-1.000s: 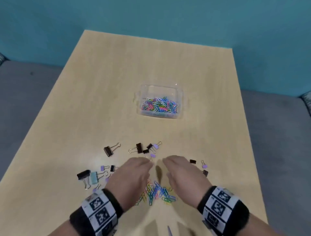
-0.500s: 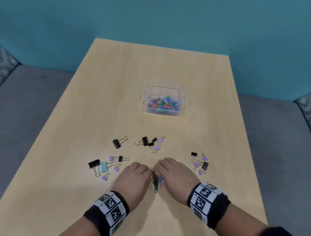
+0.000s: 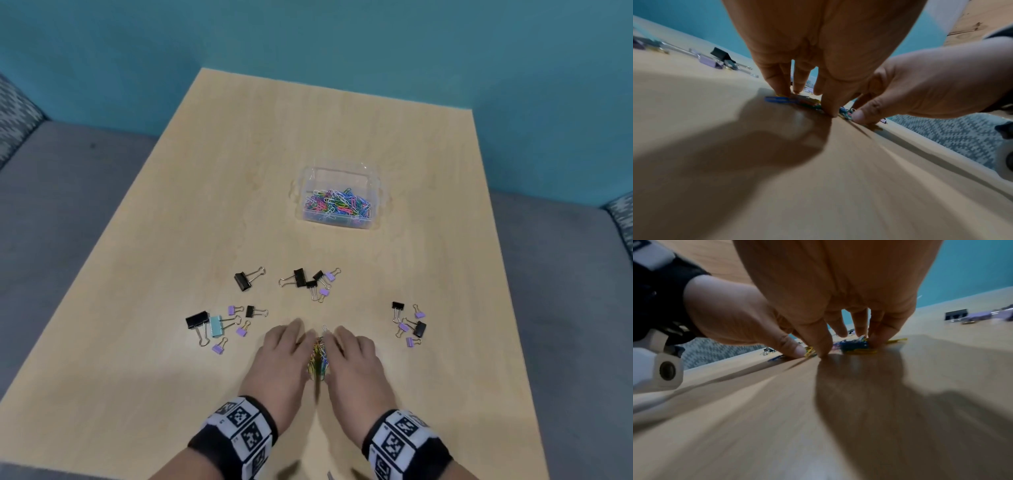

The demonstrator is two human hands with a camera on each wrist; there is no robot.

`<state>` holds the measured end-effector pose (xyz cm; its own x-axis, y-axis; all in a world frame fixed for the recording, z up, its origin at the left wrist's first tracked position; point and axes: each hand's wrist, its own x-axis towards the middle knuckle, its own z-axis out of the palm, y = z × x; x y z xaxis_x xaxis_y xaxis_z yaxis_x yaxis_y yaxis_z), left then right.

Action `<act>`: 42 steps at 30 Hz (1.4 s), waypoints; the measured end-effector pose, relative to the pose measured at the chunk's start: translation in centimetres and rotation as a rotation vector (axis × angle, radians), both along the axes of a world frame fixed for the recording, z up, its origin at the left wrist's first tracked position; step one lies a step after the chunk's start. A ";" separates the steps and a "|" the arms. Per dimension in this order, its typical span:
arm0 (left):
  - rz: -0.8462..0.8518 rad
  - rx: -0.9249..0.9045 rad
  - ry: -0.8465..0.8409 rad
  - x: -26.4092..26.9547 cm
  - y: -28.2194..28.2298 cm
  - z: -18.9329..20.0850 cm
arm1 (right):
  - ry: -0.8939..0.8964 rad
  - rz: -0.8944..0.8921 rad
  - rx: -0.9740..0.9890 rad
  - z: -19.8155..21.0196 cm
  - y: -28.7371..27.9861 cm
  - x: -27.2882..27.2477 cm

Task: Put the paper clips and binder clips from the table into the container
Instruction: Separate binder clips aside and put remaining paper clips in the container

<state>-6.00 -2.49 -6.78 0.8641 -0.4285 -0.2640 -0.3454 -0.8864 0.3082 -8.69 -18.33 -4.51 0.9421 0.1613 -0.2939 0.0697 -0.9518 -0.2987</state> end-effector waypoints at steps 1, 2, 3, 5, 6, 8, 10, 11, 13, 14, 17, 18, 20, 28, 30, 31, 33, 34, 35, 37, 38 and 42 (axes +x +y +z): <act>0.013 -0.022 -0.013 0.1 -0.4 0.2 | -0.023 0.002 0.011 -0.3 0.3 0.3; 0.032 -0.056 -0.031 0.2 -0.7 0.4 | -0.038 0.007 0.024 -0.4 0.5 0.6; 0.051 -0.091 -0.040 0.3 -0.9 0.7 | -0.048 0.013 0.035 -0.5 0.6 0.9; 0.077 -0.127 -0.025 0.6 -1.2 0.9 | -0.085 0.038 0.035 -0.4 0.4 1.4; 0.084 -0.125 -0.020 0.7 -1.3 0.9 | -0.099 0.053 0.027 -0.4 0.2 1.6; 0.085 -0.102 -0.031 1.0 -1.2 0.6 | -0.099 0.076 0.014 -0.3 -0.2 2.0; 0.089 -0.080 -0.024 1.4 -1.1 0.4 | -0.086 0.081 0.002 -0.2 -0.5 2.3; 0.082 -0.063 -0.029 1.5 -1.0 0.4 | -0.073 0.080 -0.003 -0.1 -0.7 2.5; 0.061 -0.025 -0.035 2.0 -0.8 0.6 | -0.034 0.081 0.007 -0.1 -1.0 2.7; 0.052 -0.014 -0.027 2.2 -0.8 0.7 | -0.015 0.084 0.015 0.0 -1.2 2.9; 0.059 -0.026 0.031 2.8 -0.6 1.2 | 0.025 0.105 0.022 0.1 -1.7 3.5; 0.068 -0.035 0.054 3.0 -0.5 1.3 | 0.041 0.104 0.028 0.2 -1.9 3.7; 0.084 -0.032 0.065 3.5 -0.4 1.4 | 0.073 0.101 0.062 0.4 -2.1 4.2; 0.196 -0.185 0.184 5.2 -0.1 2.5 | 0.206 0.050 0.120 0.8 -2.8 6.1; 0.264 -0.255 0.232 5.6 0.1 2.9 | 0.268 -0.057 0.244 1.3 -3.1 6.6; 0.326 -0.314 0.284 5.9 0.2 3.1 | 0.316 -0.148 0.350 1.5 -3.3 6.8; 0.485 -0.508 0.437 6.9 0.3 3.8 | 0.427 -0.345 0.592 2.4 -3.6 7.7; 0.550 -0.597 0.489 7.7 0.2 4.3 | 0.452 -0.422 0.691 2.9 -3.8 8.5; 0.590 -0.657 0.513 8.8 0.1 5.0 | 0.451 -0.477 0.768 3.7 -4.0 9.5; 0.613 -0.730 0.481 12.0 -0.6 6.4 | 0.390 -0.537 0.850 5.0 -4.9 12.6; 0.612 -0.757 0.436 14.0 -1.2 7.2 | 0.331 -0.545 0.862 5.5 -5.5 14.6; 0.601 -0.787 0.232 22.4 -4.3 9.8 | 0.070 -0.606 0.826 6.3 -7.3 23.2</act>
